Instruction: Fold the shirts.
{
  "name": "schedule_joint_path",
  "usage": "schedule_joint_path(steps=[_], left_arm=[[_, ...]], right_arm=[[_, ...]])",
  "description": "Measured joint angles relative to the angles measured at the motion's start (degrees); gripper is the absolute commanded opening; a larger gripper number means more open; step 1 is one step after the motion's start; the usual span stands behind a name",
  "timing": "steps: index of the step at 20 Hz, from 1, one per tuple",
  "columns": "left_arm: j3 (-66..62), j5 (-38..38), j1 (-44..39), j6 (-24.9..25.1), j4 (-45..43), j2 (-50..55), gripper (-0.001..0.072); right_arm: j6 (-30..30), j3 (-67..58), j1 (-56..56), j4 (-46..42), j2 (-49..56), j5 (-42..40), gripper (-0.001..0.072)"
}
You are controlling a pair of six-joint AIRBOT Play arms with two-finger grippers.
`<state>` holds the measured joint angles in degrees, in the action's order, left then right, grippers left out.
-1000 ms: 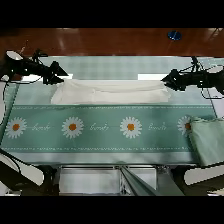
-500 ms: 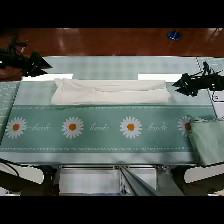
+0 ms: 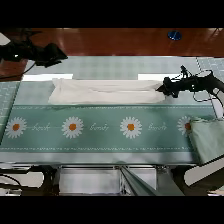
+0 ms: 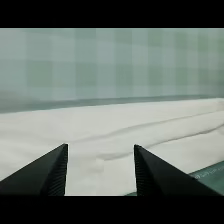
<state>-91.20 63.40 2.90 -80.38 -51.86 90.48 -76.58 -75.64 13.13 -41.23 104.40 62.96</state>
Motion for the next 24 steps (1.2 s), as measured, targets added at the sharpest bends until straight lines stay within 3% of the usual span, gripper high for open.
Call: schedule_joint_path(steps=[1, 4, 8, 13, 18, 21, 24], left_arm=[[0.1, -0.1, -1.6, 0.0, 0.0, 0.2, 0.0031], [0.2, -0.5, -7.1, 0.2, 0.0, 1.2, 0.0027], [0.2, -2.8, -17.2, 0.1, 0.0, 4.2, 0.0027], [-1.4, -4.8, -32.7, -4.5, 0.0, 12.4, 0.0027], [-4.5, -5.1, -45.7, -7.4, 4.9, 19.6, 0.0028], [-6.8, -4.7, -47.4, -8.0, 6.8, 20.7, 0.0028], [-8.2, -2.4, -41.5, -8.2, 7.1, 18.9, 0.0028]], right_arm=[[0.4, -0.2, -0.5, 0.2, -1.0, 0.7, 0.0015], [0.2, 0.9, -1.3, -3.0, -8.6, 2.3, 0.0015], [-0.4, 7.5, -1.7, -8.3, -26.9, 4.3, 0.0015], [-3.0, 14.4, -1.8, -10.6, -49.1, 7.0, 0.0015], [-5.5, 16.0, -1.9, -8.9, -58.6, 9.9, 0.0015], [-6.0, 16.3, -1.9, -8.0, -60.2, 10.5, 0.0015], [-6.4, 16.4, -2.3, -5.8, -60.8, 10.1, 0.0015]])
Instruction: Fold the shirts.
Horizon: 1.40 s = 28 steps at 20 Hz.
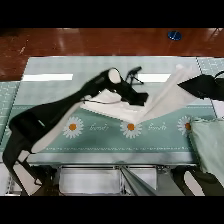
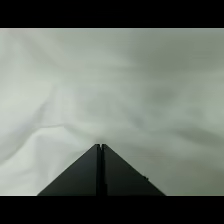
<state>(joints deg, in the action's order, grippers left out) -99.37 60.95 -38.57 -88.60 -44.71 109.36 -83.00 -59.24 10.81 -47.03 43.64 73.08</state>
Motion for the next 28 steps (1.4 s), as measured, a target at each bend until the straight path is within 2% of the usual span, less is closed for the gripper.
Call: schedule_joint_path(steps=[5, 8, 12, 13, 14, 15, 19, 21, 25, 26, 28], left_arm=[[0.1, 8.9, 20.3, -1.9, -8.7, -10.9, 0.0028], [4.1, 12.8, 31.5, -2.1, -16.2, -22.1, 0.0028], [15.1, 12.5, 42.9, -1.2, -23.3, -39.4, 0.0028], [18.1, 12.1, 44.7, -1.1, -24.5, -43.1, 0.0028], [21.0, 10.8, 46.1, -1.0, -25.2, -46.6, 0.0028], [24.1, 10.0, 47.0, -0.9, -25.4, -49.6, 0.0028], [32.7, 7.9, 48.3, -0.7, -25.7, -56.2, 0.0028], [35.0, 6.9, 48.5, -0.4, -25.4, -57.4, 0.0028], [36.9, 6.5, 48.6, 0.4, -25.4, -58.4, 0.0028], [37.1, 6.4, 48.6, 0.5, -25.4, -58.5, 0.0028], [37.4, 6.2, 48.6, 0.7, -25.4, -58.6, 0.0028]], right_arm=[[0.0, -1.7, -12.2, 4.0, 5.7, -6.1, 0.0015], [-0.2, -7.0, -23.1, 5.4, 16.3, -13.8, 0.0016], [0.2, -18.2, -33.8, 9.0, 34.9, -20.1, 0.0016], [0.4, -20.5, -35.6, 10.0, 38.9, -20.8, 0.0053], [0.5, -22.7, -37.4, 10.9, 42.9, -21.3, 0.0257], [0.5, -24.4, -38.8, 11.8, 46.3, -21.8, 0.0413], [0.7, -28.1, -40.0, 12.9, 53.7, -19.5, 0.0412], [-0.3, -28.7, -36.7, 9.2, 52.8, -15.4, 0.0413], [-9.5, -24.2, -26.0, -11.8, 42.5, -6.3, 0.0412], [-12.3, -20.2, -23.3, -16.9, 38.6, -6.1, 0.0412], [-17.0, -9.6, -19.3, -21.3, 31.3, -8.5, 0.0412]])
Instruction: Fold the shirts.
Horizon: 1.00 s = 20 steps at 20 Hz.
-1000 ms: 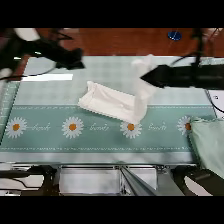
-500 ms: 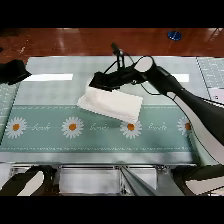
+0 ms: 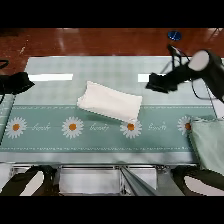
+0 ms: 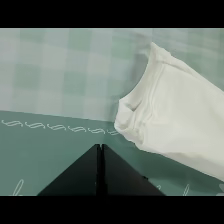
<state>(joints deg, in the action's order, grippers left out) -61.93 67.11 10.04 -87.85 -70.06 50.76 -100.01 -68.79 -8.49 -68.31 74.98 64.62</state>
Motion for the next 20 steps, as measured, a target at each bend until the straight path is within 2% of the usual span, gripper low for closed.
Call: schedule_joint_path(steps=[2, 4, 8, 11, 13, 14, 15, 16, 17, 20], left_arm=[[0.5, -0.2, 0.0, 0.0, 0.1, 0.0, 0.0028], [1.4, -0.3, 0.0, 0.1, 0.2, -0.1, 0.0028], [3.8, -0.4, 0.0, 0.2, 1.0, -0.1, 0.0028], [5.0, -0.5, 0.0, 0.2, 1.9, -0.1, 0.0028], [5.4, -0.6, 0.0, 0.2, 2.2, -0.1, 0.0028], [5.5, -0.8, 0.0, 0.2, 2.3, -0.1, 0.0028], [5.6, -0.8, 0.0, 0.2, 2.4, -0.1, 0.0028], [5.6, -1.0, 0.0, 0.2, 2.6, 0.0, 0.0028], [5.7, -1.1, 0.0, 0.2, 2.8, 0.0, 0.0028], [5.7, -1.2, 0.0, 0.2, 3.0, 0.1, 0.0028]], right_arm=[[-2.4, 11.1, 2.1, 1.2, -4.9, -5.9, 0.0412], [-1.4, 19.6, 3.2, 7.1, -6.3, -11.8, 0.0412], [10.8, 26.9, 4.0, 25.4, -1.6, -17.9, 0.0412], [20.0, 28.6, 4.2, 37.7, 3.5, -18.4, 0.0406], [24.1, 28.9, 4.0, 42.6, 6.2, -17.8, 0.0397], [25.5, 28.4, 3.5, 44.4, 7.4, -17.5, 0.0364], [26.6, 27.5, 2.6, 45.7, 8.7, -17.3, 0.0262], [27.4, 26.2, 1.6, 45.9, 10.0, -17.2, 0.0066], [28.0, 24.2, 0.2, 46.3, 11.3, -16.7, 0.0015], [28.8, 16.1, -2.9, 44.2, 13.6, -13.8, 0.0015]])
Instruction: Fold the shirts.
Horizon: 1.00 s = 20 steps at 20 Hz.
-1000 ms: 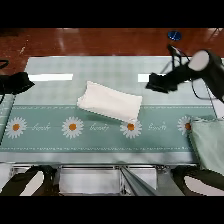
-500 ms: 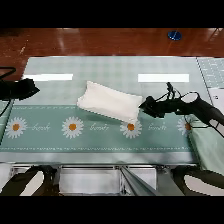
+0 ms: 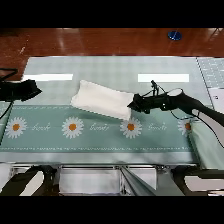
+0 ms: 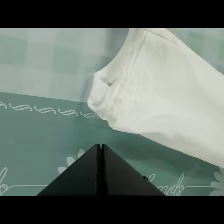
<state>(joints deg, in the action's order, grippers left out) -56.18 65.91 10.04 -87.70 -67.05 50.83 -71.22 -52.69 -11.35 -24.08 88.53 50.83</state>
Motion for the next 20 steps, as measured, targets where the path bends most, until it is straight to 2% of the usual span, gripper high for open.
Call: schedule_joint_path(steps=[2, 5, 9, 14, 18, 20], left_arm=[[0.0, -0.3, 0.0, 0.0, 0.2, 0.1, 0.0028], [0.0, -1.4, 0.0, 0.0, 0.2, 0.3, 0.0029], [0.0, -2.5, 0.0, 0.0, 0.2, 0.4, 0.0028], [0.0, -2.8, 0.0, 0.0, 0.2, 0.5, 0.0029], [0.0, -2.9, 0.0, 0.0, 0.2, 0.5, 0.0029], [0.0, -2.9, 0.0, 0.0, 0.2, 0.5, 0.0029]], right_arm=[[-2.1, -7.6, -0.9, -5.2, -0.4, 3.4, 0.0015], [-8.9, -19.5, -0.2, -17.0, -4.5, 9.2, 0.0015], [-16.6, -31.8, 6.7, -28.0, -12.7, 18.9, 0.0015], [-22.5, -37.1, 24.4, -34.6, -23.3, 33.0, 0.0013], [-24.0, -37.9, 42.6, -39.2, -30.1, 44.7, 0.0012], [-23.8, -37.4, 52.1, -40.2, -33.2, 46.3, 0.0014]])
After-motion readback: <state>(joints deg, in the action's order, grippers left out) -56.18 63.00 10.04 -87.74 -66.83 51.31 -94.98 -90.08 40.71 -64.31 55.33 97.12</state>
